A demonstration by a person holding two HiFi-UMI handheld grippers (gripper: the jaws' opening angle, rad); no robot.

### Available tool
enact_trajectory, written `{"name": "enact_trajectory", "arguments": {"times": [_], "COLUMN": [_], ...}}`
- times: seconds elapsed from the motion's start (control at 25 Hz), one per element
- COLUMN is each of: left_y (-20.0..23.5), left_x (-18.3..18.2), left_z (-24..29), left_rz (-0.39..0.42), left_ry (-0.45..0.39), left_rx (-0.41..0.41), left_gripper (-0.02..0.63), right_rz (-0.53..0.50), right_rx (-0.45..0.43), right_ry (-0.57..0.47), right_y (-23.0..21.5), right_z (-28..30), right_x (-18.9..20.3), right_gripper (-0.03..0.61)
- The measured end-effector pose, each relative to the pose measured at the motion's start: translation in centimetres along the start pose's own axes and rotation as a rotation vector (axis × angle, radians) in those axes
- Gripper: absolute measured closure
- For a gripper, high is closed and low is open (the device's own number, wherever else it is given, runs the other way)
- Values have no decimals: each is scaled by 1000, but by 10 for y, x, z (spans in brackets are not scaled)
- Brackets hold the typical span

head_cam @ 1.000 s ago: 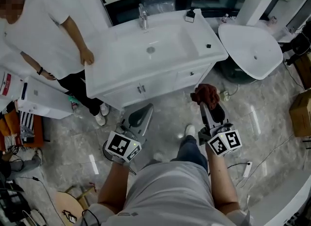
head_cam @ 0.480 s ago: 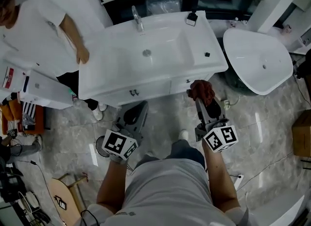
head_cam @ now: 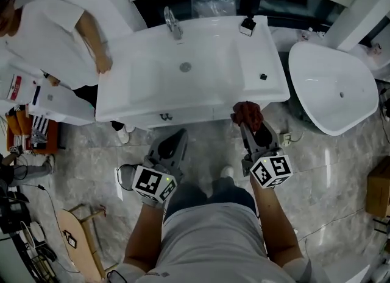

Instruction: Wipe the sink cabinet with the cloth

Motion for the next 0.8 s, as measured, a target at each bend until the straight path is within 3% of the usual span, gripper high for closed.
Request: {"name": "enact_trajectory", "arguments": {"times": [0.48, 0.8], "left_y": [29, 50], "left_x": [38, 95], "left_z": [-7, 0], "left_rz": [-39, -54], "left_ry": [52, 81], "left_rx": [2, -1], "left_gripper": [603, 603], "right_rz": [1, -18], "right_rx": [91, 107], "right_ry": [140, 248], "right_y": [-5, -23], "right_z": [39, 75], "right_x": [74, 162], "right_gripper": [402, 402]}}
Point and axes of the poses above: the fingertips, and each gripper's own axes: z forward along the fingers, y to its left, x out of its underside, the point moved 3 cm from there along -z, backward along the fingers, and after that the axes turned 9 degrees about y, right-handed, at the moved point
